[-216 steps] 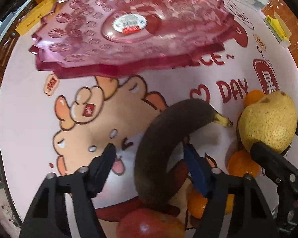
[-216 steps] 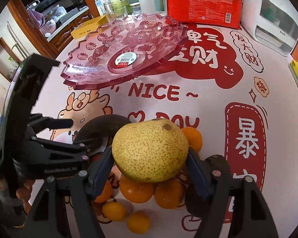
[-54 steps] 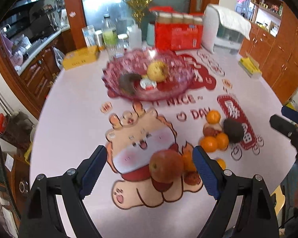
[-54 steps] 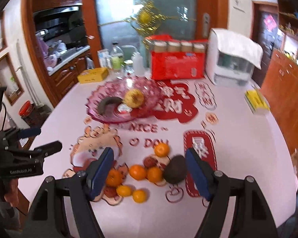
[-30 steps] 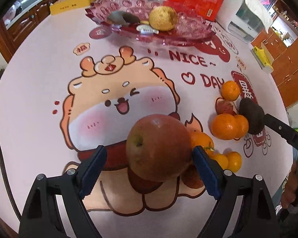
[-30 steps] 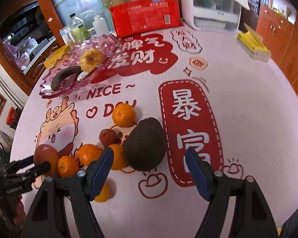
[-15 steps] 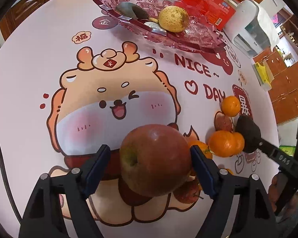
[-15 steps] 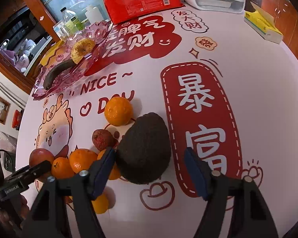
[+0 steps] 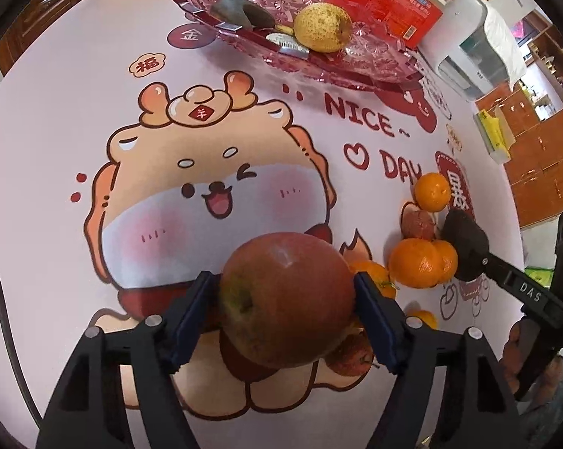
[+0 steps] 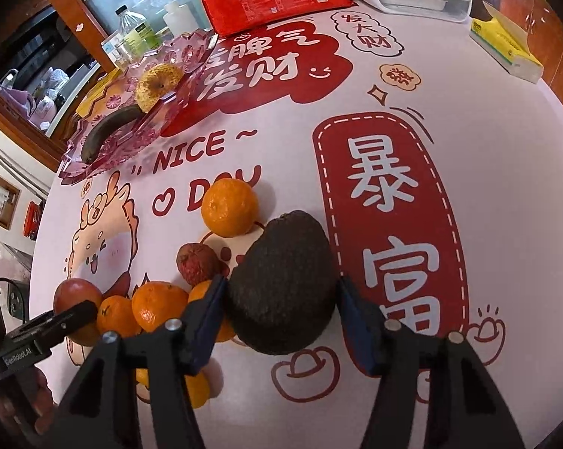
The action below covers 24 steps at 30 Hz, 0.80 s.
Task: Organize fruits
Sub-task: 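Grasp the red apple with the left tool while the right tool grasps the avocado, then lift and carry the apple and avocado with both tools to the bowl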
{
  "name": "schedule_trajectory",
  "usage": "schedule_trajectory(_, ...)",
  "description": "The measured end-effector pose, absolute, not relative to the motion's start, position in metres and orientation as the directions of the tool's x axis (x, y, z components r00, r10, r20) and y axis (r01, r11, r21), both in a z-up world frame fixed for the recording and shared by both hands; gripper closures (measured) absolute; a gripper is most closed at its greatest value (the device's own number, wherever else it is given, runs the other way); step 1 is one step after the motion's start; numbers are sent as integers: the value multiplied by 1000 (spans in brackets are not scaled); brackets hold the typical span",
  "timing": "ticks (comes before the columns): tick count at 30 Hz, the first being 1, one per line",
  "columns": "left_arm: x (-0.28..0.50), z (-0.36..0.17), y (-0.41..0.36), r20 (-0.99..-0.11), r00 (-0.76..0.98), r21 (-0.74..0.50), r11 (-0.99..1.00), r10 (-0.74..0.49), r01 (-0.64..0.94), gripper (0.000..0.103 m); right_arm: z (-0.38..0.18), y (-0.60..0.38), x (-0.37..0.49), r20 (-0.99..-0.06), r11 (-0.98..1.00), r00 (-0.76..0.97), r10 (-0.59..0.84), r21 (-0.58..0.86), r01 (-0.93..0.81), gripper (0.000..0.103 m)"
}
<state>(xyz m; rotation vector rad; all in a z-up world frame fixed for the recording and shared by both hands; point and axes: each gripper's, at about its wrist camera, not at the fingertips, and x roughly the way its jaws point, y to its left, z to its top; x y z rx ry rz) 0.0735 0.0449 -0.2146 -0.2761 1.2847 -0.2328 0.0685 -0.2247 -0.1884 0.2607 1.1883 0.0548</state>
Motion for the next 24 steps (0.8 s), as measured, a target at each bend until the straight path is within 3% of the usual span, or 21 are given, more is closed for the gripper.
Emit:
schedule_trajectory(6,68,-216,44,-924,229,-307,951,-305,27,25,-188,-226,65,-912,968,370,178,231,102,44)
schedule_trajectory(8,66,-214,44,-915,227,-332,942,-333,42,35,-188,-225,64,-912,968,370,178,229,99,44)
schedule_trajectory(16,58,-210,47,-927,232,-291,955,-295,51,36,-184,-223,54,-914,973,372,163,211,90,46)
schedule_trajectory(24,51,-160,50,-908,323,-239,963,-267,126,36,-159,-211,33,-897,972,402,187,227,55,46)
